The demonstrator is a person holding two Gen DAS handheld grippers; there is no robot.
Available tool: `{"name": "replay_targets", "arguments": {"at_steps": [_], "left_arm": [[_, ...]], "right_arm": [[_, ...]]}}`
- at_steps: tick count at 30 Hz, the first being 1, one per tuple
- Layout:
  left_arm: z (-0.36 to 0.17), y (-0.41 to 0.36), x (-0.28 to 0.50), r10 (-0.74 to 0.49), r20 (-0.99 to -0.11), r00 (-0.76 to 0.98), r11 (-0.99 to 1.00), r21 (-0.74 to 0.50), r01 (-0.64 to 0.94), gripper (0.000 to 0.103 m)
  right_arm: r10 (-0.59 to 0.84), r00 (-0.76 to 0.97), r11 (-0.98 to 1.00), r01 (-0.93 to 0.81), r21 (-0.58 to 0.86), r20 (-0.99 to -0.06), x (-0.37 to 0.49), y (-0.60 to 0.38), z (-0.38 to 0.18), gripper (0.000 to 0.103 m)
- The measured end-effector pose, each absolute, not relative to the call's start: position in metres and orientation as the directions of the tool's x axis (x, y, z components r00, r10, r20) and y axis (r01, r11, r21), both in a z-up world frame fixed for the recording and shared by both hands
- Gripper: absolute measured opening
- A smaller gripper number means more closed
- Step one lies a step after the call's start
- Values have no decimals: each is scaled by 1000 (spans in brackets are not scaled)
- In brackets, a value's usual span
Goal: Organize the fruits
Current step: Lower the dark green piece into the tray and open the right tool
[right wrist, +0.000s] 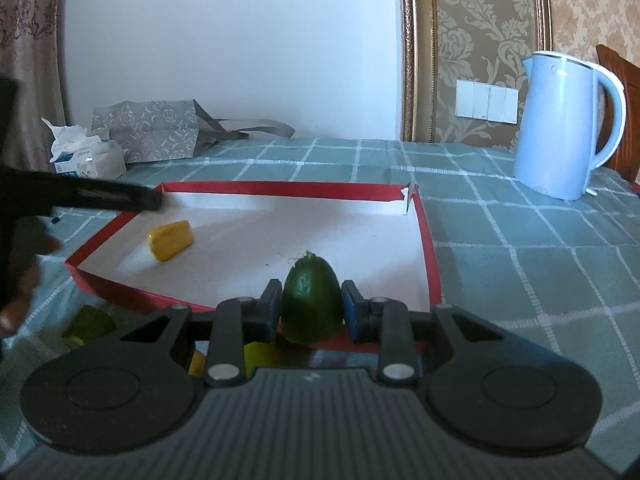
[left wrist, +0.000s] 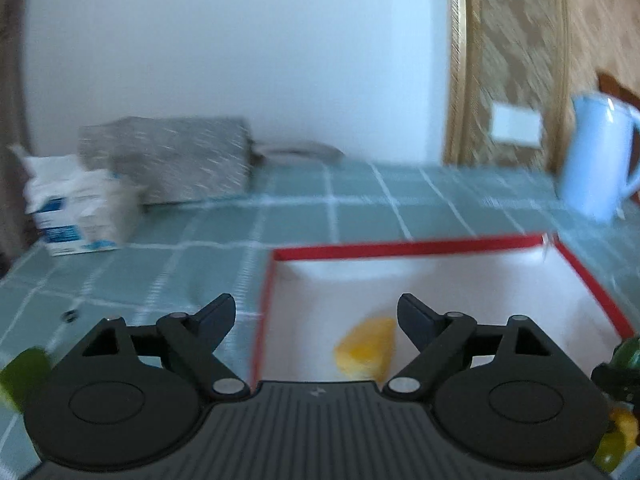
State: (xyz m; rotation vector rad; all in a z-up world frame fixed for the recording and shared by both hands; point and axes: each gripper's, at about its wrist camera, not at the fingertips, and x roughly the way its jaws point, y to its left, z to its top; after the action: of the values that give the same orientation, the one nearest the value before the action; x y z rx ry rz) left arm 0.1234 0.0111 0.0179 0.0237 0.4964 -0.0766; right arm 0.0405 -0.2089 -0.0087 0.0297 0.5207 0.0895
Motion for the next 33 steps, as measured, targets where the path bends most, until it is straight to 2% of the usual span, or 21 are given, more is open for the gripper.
{"name": "replay_targets", "arguments": {"at_steps": [3,6,16,30,31,33], "left_arm": [[19,37,92,-41,-423,905,998,-59,18,91],[13,57,65,-22,-413,911,996,-92,-18,96],[-10,95,56,-87,-502,860,972,-233,-38,96],[-11,87,53,-85,-493,866,981,-191,-12,96],[-12,86,54,-88,-496,864,982,-189,-8,96],[-12,84,55,-92,-500,861,983,-183,-1,96]], "right_arm": [[86,866,996,-70,51,-493,39,-209,-8,30],[81,866,997,-64,51,-493,39,-209,-8,30],[80,861,997,-77,27,-503,61,-197,4,30],[8,740,1000,-10,1,-672,155,-179,-21,30],[3,746,1000,-8,-5,-666,154,-179,-22,32],[-14,758,1000,-4,-26,-652,151,-177,-19,44]]}}
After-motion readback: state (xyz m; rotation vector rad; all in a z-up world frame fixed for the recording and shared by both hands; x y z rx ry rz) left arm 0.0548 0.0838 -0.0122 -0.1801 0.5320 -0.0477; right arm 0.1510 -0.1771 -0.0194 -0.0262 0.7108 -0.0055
